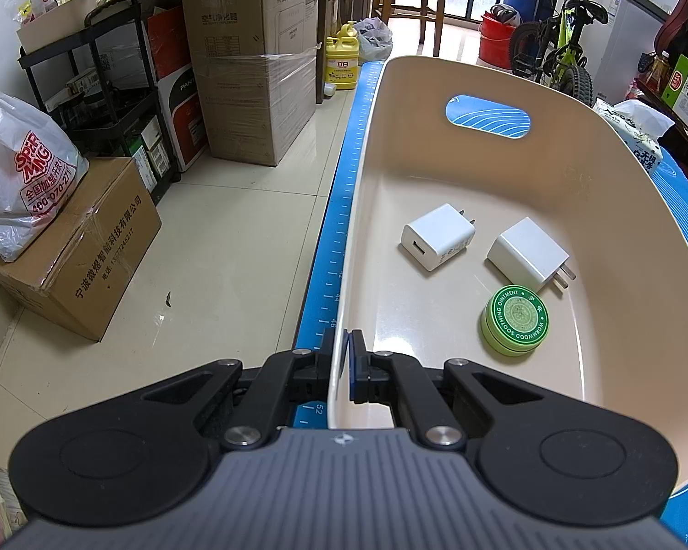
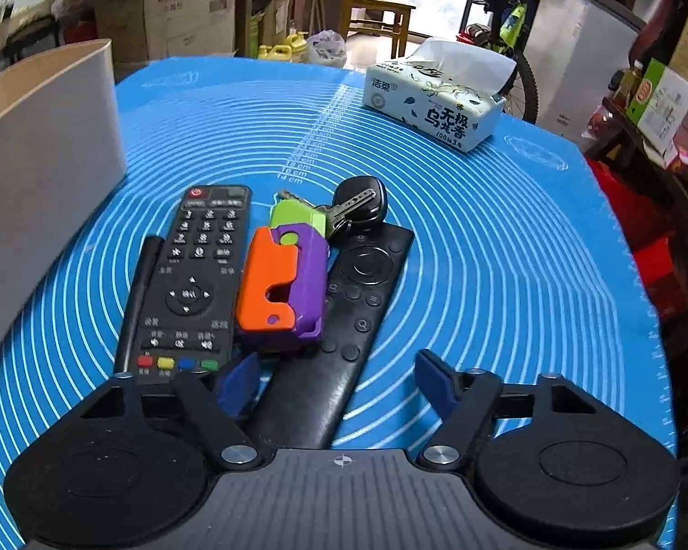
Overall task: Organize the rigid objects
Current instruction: 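Lower the right gripper onto the black slim remote and close it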
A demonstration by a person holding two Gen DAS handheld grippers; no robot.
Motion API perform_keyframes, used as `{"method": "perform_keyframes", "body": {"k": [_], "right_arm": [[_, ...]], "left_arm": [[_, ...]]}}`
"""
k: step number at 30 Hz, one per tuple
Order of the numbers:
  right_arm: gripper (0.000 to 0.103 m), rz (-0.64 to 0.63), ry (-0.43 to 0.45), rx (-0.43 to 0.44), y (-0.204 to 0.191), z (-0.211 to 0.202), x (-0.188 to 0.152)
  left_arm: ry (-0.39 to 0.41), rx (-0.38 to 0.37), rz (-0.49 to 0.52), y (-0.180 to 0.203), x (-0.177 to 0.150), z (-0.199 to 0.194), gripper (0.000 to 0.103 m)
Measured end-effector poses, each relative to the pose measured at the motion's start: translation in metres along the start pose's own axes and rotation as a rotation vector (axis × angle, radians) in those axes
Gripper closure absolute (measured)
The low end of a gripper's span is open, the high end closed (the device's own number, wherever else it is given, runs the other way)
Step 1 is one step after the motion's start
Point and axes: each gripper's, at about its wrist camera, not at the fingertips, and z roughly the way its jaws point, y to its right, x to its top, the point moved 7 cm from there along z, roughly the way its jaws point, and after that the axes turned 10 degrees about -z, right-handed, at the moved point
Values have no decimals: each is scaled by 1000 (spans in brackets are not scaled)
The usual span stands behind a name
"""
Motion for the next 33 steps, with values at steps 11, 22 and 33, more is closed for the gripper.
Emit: {"method": "perform_keyframes", "body": {"k": [11, 22, 33], "right_arm": [[52, -23, 14, 25, -9, -7, -2], [42, -34, 21, -16, -3, -1, 4], [54, 28, 91, 21, 1, 3, 1]], "left_arm": [[0, 0, 0, 0, 0, 0, 98], [1, 0, 0, 0, 0, 0, 97], [0, -1, -1, 0, 0, 0, 97]]}}
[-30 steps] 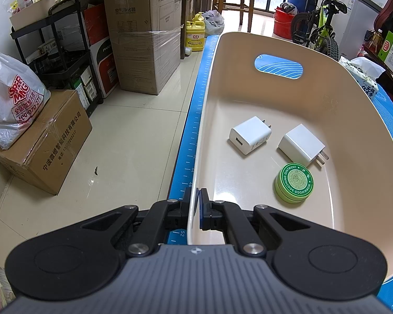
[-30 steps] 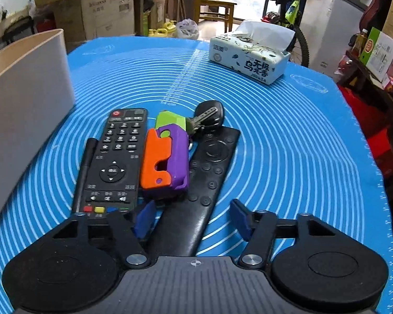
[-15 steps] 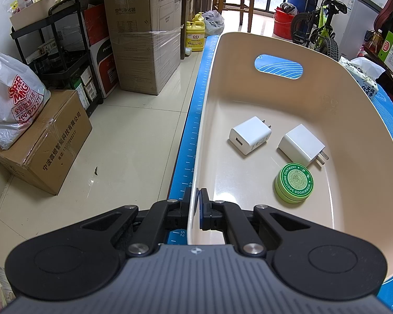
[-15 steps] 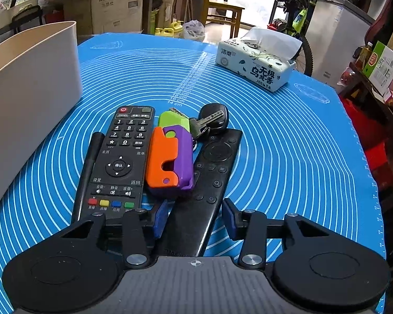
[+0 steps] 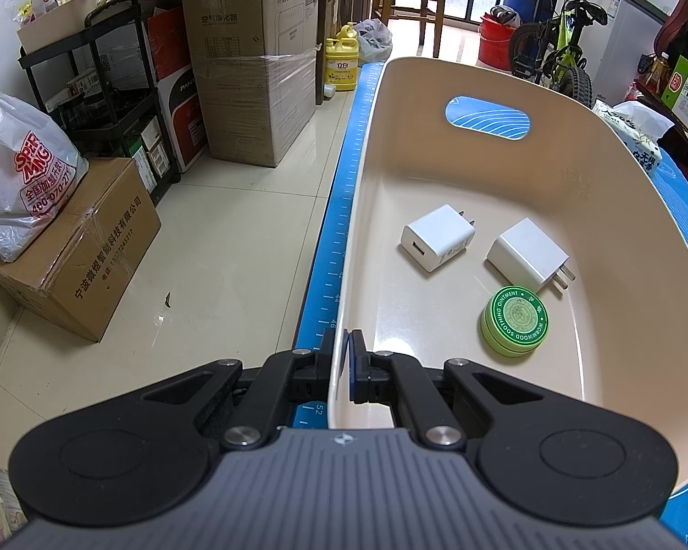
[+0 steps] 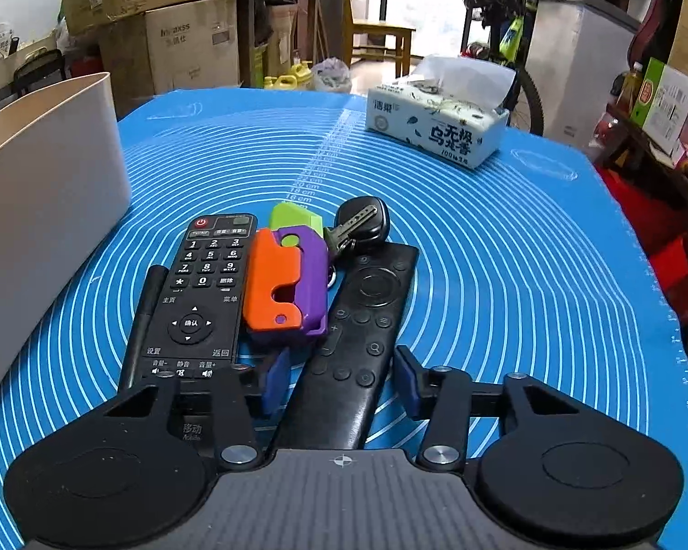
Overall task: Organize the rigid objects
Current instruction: 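Lower the right gripper onto the black slim remote and close it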
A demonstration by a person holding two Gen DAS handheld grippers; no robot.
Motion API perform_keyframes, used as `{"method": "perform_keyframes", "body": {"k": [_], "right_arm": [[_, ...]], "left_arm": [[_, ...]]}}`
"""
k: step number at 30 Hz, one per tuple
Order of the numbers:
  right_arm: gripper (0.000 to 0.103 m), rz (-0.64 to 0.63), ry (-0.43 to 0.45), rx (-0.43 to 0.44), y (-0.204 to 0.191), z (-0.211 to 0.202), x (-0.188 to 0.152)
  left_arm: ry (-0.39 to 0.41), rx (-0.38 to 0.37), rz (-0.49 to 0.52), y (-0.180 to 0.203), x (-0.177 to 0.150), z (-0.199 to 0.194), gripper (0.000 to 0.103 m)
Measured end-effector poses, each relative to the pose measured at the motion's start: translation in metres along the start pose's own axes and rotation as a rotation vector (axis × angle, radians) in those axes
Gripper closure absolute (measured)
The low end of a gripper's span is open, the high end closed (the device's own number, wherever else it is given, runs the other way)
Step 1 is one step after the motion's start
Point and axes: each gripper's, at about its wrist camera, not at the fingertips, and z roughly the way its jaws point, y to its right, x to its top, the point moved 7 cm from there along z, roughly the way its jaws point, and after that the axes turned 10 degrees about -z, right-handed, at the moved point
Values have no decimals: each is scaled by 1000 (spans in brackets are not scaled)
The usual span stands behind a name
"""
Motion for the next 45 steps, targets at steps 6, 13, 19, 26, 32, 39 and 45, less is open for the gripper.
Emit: {"method": "perform_keyframes", "body": {"k": [6, 13, 19, 26, 32, 39, 45], "right_arm": [[60, -6, -11, -51, -2, -5, 1], [61, -9, 16, -68, -2, -19, -5], [61, -8, 14, -66, -3, -22, -6], [61, -10, -25, -54, 0, -21, -15], [59, -9, -27, -50, 0, -20, -12], [56, 19, -15, -44, 5, -9, -9], [45, -21, -11, -60, -1, -10, -9]], "left_arm": [[1, 1, 1, 0, 0, 0, 98], [1, 0, 1, 0, 0, 0, 98], [1, -1, 1, 0, 0, 0, 97], [1, 0, 0, 0, 0, 0, 97], [1, 0, 1, -1, 0, 0, 97], [1, 0, 1, -1, 0, 0, 97], [2, -1, 0, -1, 0, 0, 97]]}}
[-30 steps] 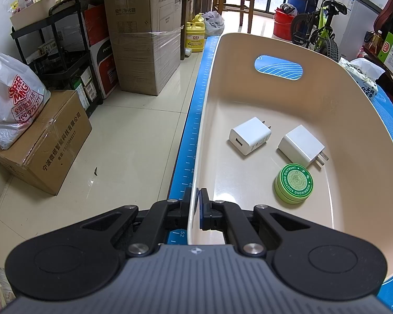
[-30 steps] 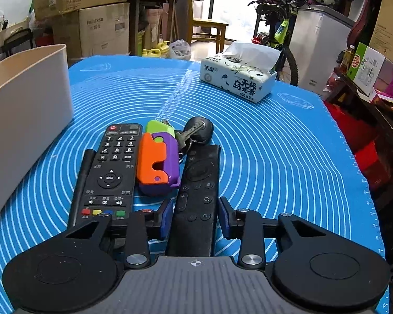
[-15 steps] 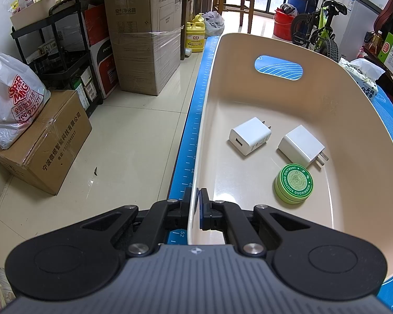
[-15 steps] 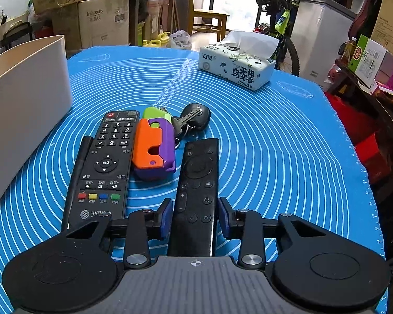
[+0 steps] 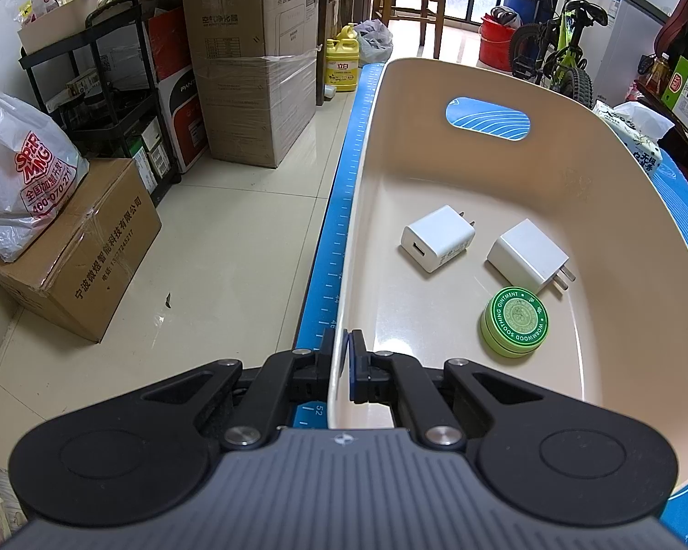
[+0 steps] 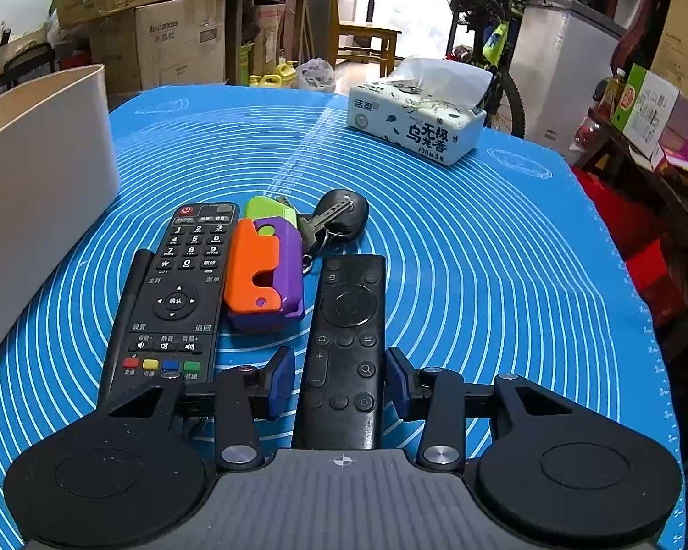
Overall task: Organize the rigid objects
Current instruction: 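Lift the black slim remote with the right gripper toward the bin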
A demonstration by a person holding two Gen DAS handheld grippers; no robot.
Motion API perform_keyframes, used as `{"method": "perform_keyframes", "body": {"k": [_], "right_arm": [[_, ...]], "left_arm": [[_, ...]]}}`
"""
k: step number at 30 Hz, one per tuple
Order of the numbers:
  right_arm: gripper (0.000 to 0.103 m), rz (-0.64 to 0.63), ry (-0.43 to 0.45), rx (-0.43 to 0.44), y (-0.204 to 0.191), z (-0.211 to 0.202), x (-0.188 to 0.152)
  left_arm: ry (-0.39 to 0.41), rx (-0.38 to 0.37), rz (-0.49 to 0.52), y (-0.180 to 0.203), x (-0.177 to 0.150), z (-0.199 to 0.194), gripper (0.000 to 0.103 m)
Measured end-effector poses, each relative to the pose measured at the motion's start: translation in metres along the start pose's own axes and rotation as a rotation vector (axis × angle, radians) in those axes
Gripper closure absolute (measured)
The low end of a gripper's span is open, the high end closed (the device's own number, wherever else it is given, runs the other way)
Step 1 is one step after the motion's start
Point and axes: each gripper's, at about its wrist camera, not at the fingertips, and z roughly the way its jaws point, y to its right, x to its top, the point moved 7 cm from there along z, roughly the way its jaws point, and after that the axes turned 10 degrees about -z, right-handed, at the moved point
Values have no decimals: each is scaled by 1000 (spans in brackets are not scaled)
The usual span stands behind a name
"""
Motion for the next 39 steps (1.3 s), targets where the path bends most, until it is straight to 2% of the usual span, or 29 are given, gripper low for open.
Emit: {"method": "perform_keyframes", "body": {"k": [1, 2, 5, 6, 8, 10, 15, 23, 30, 39], "right_arm": [[39, -15, 2, -8, -1, 0, 0], [38, -34, 10, -26, -3, 0, -1], [45, -66, 28, -35, -7, -2, -1], [50, -56, 29, -21, -6, -2, -1], [53, -39, 29, -13, -4, -2, -1], [60, -11, 23, -10, 0, -1, -1], [60, 37, 20, -1, 5, -3, -3], [60, 66, 65, -15, 12, -19, -1], [60, 70, 136, -31, 19, -48, 21], [60, 29, 283, -14, 3, -96, 78]], "left_arm": [[0, 0, 0, 0, 0, 0, 97], [0, 0, 0, 0, 0, 0, 97], [0, 0, 0, 0, 0, 0, 97], [0, 0, 0, 0, 0, 0, 97], [1, 0, 0, 0, 0, 0, 97], [0, 0, 0, 0, 0, 0, 97], [0, 0, 1, 0, 0, 0, 97], [0, 0, 0, 0, 0, 0, 97], [0, 0, 0, 0, 0, 0, 97], [1, 0, 0, 0, -1, 0, 97]]}}
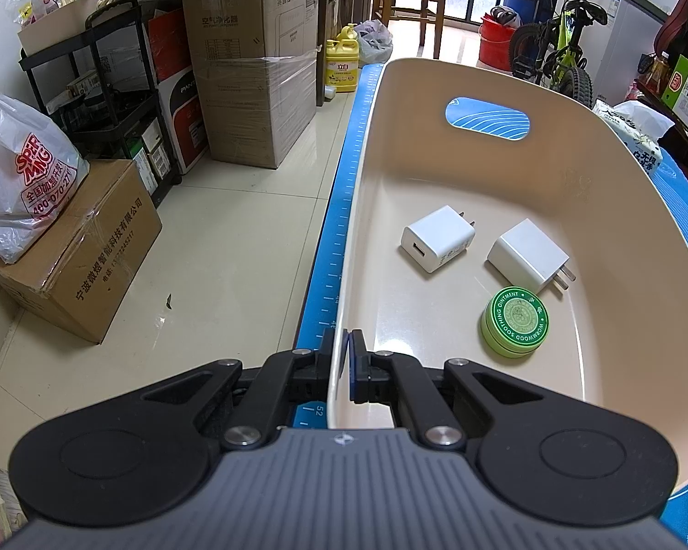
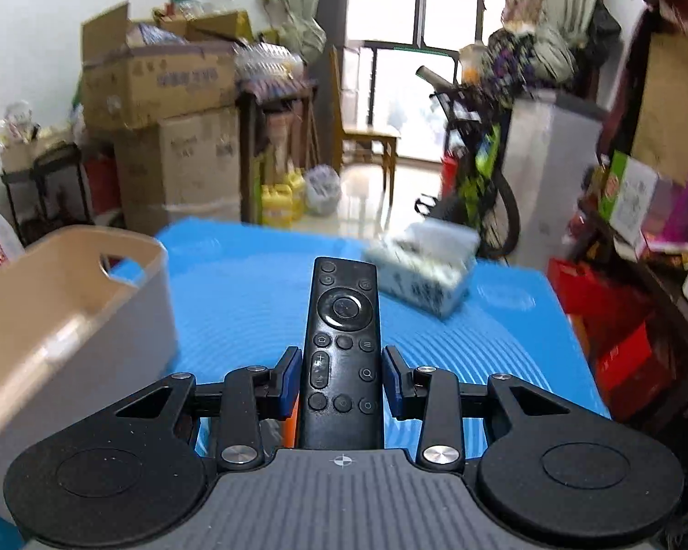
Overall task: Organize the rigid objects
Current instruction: 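Lift the black slim remote with the right gripper toward the bin, then lower the black remote into the bin and open the right gripper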
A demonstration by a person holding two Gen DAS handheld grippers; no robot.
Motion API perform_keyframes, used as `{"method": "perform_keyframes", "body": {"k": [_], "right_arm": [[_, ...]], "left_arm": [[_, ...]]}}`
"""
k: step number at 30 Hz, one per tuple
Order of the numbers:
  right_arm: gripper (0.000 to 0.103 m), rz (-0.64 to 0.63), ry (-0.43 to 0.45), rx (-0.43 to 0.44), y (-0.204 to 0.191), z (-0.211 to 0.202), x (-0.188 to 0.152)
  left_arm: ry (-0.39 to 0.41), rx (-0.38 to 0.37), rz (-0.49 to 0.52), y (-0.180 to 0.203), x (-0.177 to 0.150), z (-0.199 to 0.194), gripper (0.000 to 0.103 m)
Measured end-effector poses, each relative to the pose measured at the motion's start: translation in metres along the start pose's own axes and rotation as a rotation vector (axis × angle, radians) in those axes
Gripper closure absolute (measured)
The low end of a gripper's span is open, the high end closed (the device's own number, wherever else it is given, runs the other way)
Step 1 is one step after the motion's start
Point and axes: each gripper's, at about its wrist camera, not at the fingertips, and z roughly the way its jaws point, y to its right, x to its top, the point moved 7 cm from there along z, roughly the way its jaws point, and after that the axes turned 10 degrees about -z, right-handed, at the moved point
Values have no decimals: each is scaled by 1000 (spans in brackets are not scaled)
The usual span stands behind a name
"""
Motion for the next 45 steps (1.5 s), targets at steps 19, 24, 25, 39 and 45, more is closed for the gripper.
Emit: {"method": "perform_keyframes", "body": {"k": [19, 24, 25, 39, 45], "right_arm": [[60, -148, 92, 222, -156, 3, 108], [60, -176, 20, 266, -193, 23, 107], [60, -179, -5, 280, -200, 30, 104], [60, -326, -308, 286, -262, 90, 55], [60, -383, -413, 318, -274, 98, 44]], "left_arm": [[-1, 1, 5, -1, 4, -2, 97], [0, 1, 4, -1, 4, -2, 97], [0, 1, 4, -1, 4, -2, 97], [3, 1, 5, -1, 4, -1, 98], [3, 1, 4, 0, 6, 0, 98]]}}
